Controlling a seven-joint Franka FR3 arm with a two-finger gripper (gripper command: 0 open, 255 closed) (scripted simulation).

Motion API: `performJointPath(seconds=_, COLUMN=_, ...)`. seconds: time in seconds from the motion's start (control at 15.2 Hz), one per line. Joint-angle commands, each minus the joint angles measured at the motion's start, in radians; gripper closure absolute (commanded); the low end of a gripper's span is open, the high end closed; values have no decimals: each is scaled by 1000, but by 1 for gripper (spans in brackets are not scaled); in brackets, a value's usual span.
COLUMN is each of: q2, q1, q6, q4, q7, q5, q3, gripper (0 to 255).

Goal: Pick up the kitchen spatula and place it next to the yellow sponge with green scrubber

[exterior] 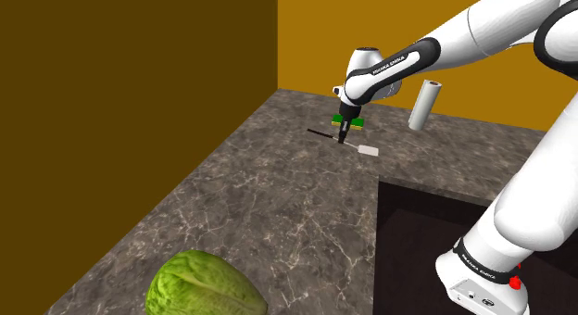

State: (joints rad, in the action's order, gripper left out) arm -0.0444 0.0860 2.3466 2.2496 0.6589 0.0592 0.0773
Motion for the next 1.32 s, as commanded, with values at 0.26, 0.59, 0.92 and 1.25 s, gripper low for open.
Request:
performJointPath(seconds=0.26, q2=0, q1=0, q6=0, q4=0, q7=0, q5=0, q3=0, gripper=0)
performJointPath(seconds=0.59, q2=42, q1=1, q6=-64, q4=-23, q7=-5, q5=-7, q3=1, gripper=0)
performJointPath(seconds=0.92, q2=75, q1=2, q6=-122, q4=-48, q7=-9, q5=-13, q3=2, gripper=0)
performJointPath(seconds=1.25, q2=75, q1=2, q6=-122, q4=-47, q7=-9, q5=-13, q3=2, gripper=0)
